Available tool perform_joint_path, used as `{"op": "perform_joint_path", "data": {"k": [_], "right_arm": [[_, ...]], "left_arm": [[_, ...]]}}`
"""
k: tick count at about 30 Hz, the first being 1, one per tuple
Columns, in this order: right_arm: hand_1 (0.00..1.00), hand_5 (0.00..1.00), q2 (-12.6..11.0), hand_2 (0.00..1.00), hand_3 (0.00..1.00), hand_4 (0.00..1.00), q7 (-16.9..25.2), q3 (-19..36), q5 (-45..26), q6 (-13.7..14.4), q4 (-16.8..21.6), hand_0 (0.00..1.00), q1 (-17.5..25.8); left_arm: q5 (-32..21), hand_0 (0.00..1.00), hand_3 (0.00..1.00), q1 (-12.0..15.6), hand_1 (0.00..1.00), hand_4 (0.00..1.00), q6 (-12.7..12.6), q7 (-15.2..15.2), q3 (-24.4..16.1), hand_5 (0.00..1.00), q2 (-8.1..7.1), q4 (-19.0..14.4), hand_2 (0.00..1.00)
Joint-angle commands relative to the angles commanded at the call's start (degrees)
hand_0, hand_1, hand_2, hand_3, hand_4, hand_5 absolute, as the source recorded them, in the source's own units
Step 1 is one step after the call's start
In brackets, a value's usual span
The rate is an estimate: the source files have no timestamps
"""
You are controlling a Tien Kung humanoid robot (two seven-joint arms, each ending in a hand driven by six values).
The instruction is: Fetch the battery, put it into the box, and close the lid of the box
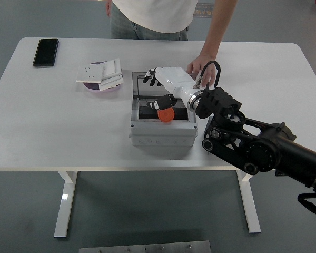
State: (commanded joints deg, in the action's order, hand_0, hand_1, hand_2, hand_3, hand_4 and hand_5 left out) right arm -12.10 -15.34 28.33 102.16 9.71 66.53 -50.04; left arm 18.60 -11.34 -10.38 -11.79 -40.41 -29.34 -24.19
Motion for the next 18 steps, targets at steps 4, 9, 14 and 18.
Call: {"op": "perform_joint_path", "data": {"k": [4, 9, 14, 18], "right_arm": [[0.602, 0.163, -1.05, 0.632, 0.695, 0.835, -0.46, 0.61, -0.02, -0.75, 0.55, 0.567, -1.26], [0.606, 0.176, -2.12, 0.632, 0.702, 0.838, -0.92, 1.37, 0.15, -1.55, 1.04, 0.564, -2.92], [0.606, 0.183, -3.08, 0.634, 0.706, 0.840, -1.32, 2.72, 0.27, -2.23, 1.32, 0.568, -4.50], [0.606, 0.183, -3.49, 0.634, 0.706, 0.840, -1.40, 3.63, 0.22, -2.32, 1.25, 0.568, -5.01]], "left_arm": [[0.22, 0.587, 0.545, 0.15, 0.740, 0.535, -0.20, -0.29, -0.36, 0.051, -0.05, -0.08, 0.591], [0.37, 0.587, 0.544, 0.32, 0.737, 0.535, -0.40, -0.52, -0.66, 0.051, -0.17, -0.14, 0.589], [0.29, 0.587, 0.544, 0.68, 0.737, 0.534, -0.54, -0.66, -0.71, 0.052, -0.12, -0.20, 0.589], [0.20, 0.587, 0.544, 0.79, 0.737, 0.534, -0.56, -0.63, -0.64, 0.052, -0.06, -0.20, 0.589]]}}
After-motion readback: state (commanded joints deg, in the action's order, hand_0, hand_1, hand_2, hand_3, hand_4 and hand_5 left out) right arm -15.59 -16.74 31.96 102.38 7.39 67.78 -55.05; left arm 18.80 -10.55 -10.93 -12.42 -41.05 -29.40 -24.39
